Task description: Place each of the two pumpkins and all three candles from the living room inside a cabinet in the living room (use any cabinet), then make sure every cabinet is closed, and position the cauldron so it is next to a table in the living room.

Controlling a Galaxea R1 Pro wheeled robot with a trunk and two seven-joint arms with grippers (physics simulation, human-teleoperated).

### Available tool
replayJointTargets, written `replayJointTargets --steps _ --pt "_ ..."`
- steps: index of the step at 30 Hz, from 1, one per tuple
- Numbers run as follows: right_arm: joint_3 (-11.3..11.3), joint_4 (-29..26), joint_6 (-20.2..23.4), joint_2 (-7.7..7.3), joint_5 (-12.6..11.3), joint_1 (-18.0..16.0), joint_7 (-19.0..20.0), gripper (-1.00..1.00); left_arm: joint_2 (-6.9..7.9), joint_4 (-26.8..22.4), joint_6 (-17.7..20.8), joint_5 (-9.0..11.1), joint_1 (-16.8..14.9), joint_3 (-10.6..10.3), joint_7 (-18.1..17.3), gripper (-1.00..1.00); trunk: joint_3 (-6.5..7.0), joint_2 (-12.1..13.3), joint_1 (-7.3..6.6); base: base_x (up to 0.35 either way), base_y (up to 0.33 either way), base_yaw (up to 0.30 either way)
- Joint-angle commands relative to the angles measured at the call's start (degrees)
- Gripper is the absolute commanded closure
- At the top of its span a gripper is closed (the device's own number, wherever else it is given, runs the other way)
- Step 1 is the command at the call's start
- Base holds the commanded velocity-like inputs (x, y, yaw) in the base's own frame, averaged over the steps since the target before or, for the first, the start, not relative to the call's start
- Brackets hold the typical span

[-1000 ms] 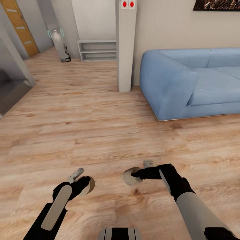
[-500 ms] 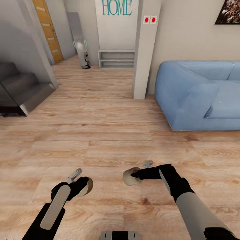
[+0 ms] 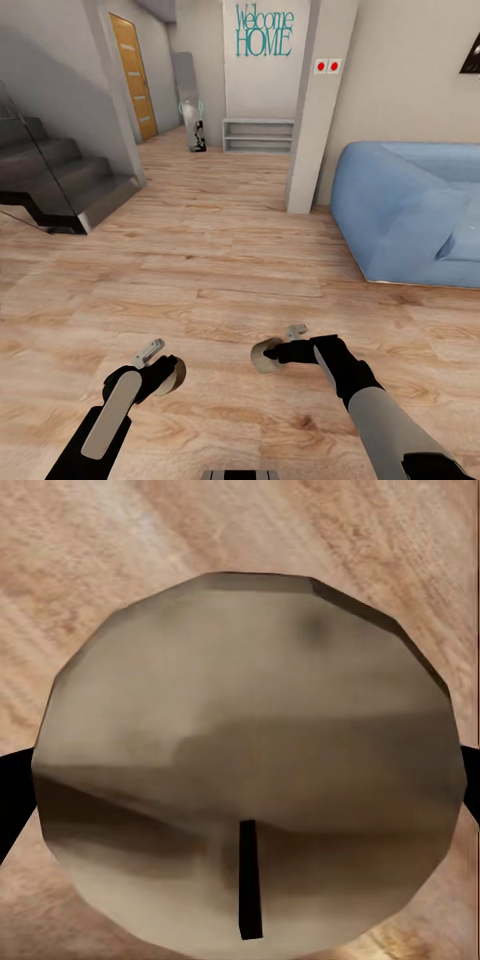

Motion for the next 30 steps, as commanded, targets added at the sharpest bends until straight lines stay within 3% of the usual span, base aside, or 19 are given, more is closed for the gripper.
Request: replayJointTargets --steps 1,7,14,17,25,30 --pt "0.0 0.1 0.1 -0.01 -0.2 0.0 0.0 1.00 0.03 0.0 0.1 -0.1 0.0 0.0 0.0 1.00 0.23 0.0 -0.02 0.000 0.000 0.030" --pt "-0.1 5.2 -1.2 -0.21 -0.1 0.0 -0.1 1.00 0.02 1.4 0.2 -0.1 0.0 0.0 0.0 1.00 1.56 0.1 -0.18 0.000 0.000 0.007" --pt "0.0 12.2 -9.0 -0.04 -0.1 0.0 -0.1 1.00 -0.63 5.8 0.2 -0.1 -0.2 -0.2 -0.3 1.00 3.11 0.2 -0.36 0.000 0.000 0.000" --pt "0.2 11.1 -8.7 0.15 0.5 -1.0 0.5 1.00 -1.39 4.9 0.2 0.2 0.8 0.0 -0.4 1.00 3.10 0.2 -0.36 0.000 0.000 0.000" --pt "0.2 12.4 -9.0 -0.85 1.1 -2.6 0.4 1.00 -1.39 5.8 0.3 0.6 3.5 -0.3 -0.4 1.00 3.10 0.2 -0.36 0.000 0.000 0.000" --pt "0.2 12.5 -9.1 -0.91 1.1 -2.5 0.4 1.00 -1.35 5.8 0.3 0.6 4.5 -0.2 -0.4 1.00 4.20 0.3 -0.49 0.000 0.000 0.000"
